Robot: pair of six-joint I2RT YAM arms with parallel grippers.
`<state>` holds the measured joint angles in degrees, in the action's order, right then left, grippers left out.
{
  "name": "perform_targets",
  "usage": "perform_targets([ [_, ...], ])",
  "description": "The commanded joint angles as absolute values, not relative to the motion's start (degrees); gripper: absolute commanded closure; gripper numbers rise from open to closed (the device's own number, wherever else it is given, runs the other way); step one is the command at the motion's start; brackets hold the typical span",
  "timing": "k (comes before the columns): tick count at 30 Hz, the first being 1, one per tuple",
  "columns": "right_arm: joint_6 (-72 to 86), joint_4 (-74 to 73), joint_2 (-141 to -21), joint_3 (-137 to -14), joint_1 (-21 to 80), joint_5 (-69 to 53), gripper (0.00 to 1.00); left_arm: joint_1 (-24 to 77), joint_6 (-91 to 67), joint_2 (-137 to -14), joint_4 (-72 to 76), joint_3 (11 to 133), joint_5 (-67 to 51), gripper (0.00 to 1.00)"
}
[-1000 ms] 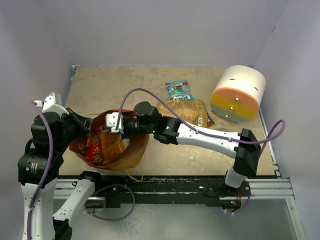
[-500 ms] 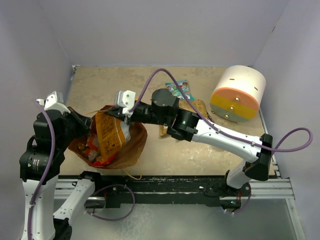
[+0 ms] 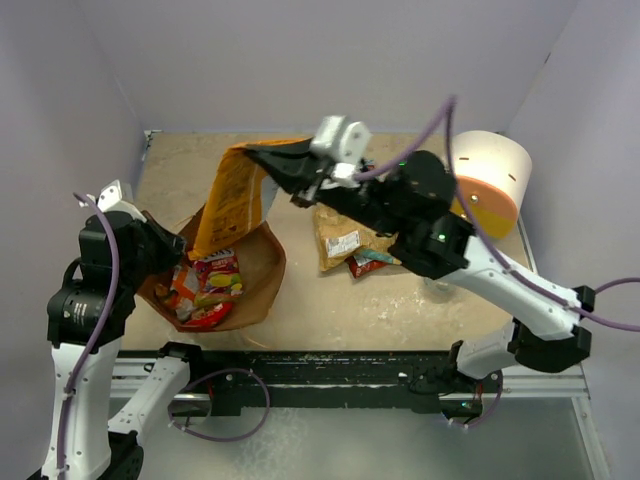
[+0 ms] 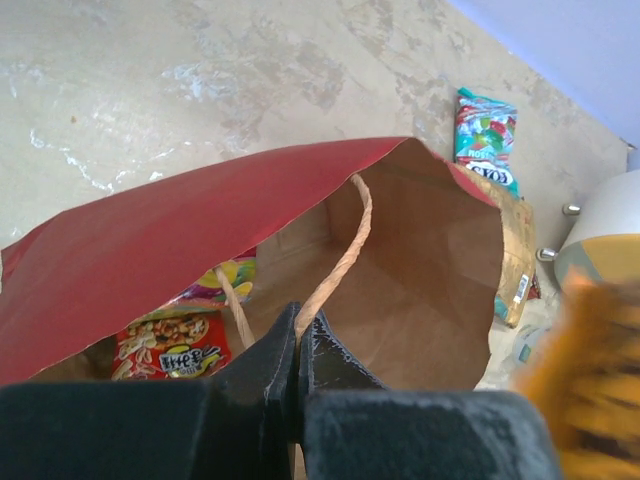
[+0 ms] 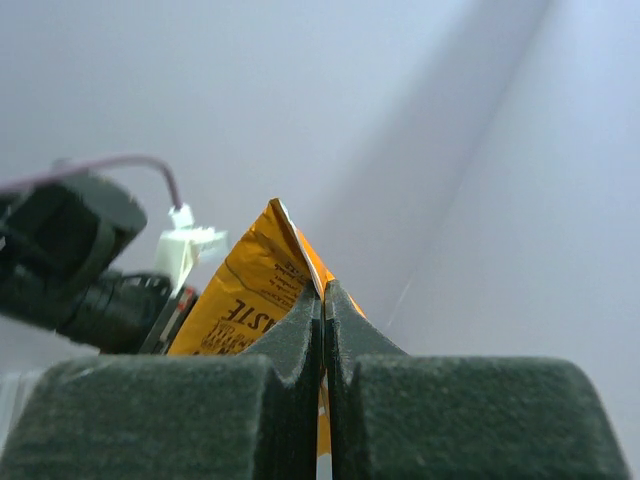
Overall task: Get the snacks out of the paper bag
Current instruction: Take out the snack from the paper bag, then place the snack at the center of the board.
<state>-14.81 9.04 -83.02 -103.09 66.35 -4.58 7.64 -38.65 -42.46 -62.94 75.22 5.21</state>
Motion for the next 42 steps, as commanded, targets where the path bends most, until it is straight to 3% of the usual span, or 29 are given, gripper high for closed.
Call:
perform_targets([
  [1,-15.89,13.88,-76.70,-108.64,66.28,4.11,1.00,7.84,-40.56,-42.72,-63.58,74.42,6.85,1.00],
  [5,-17.52,10.31,-75.12,-109.51,66.31,11.44,1.00,7.88,-40.94,-43.28,-64.06,74.27,6.86,1.00],
  [8,-19.45,9.56,-73.92,-107.86,66.10,24.44,1.00,7.83,-40.80,-43.03,-64.01,74.52,7.15,1.00],
  [14,-22.43,5.14,-72.08,-100.05,62.29,39.03,1.00,7.85,-40.35,-42.90,-64.41,76.35,7.73,1.00],
  [27,-12.60,-3.96,-72.00,-86.45,49.38,40.74,1.00,7.86,-39.73,-42.35,-66.34,78.74,8.20,1.00],
  [42,-12.69,-10.68,-73.87,-81.39,40.94,40.64,1.00,7.89,-39.44,-42.15,-66.03,79.14,7.75,1.00],
])
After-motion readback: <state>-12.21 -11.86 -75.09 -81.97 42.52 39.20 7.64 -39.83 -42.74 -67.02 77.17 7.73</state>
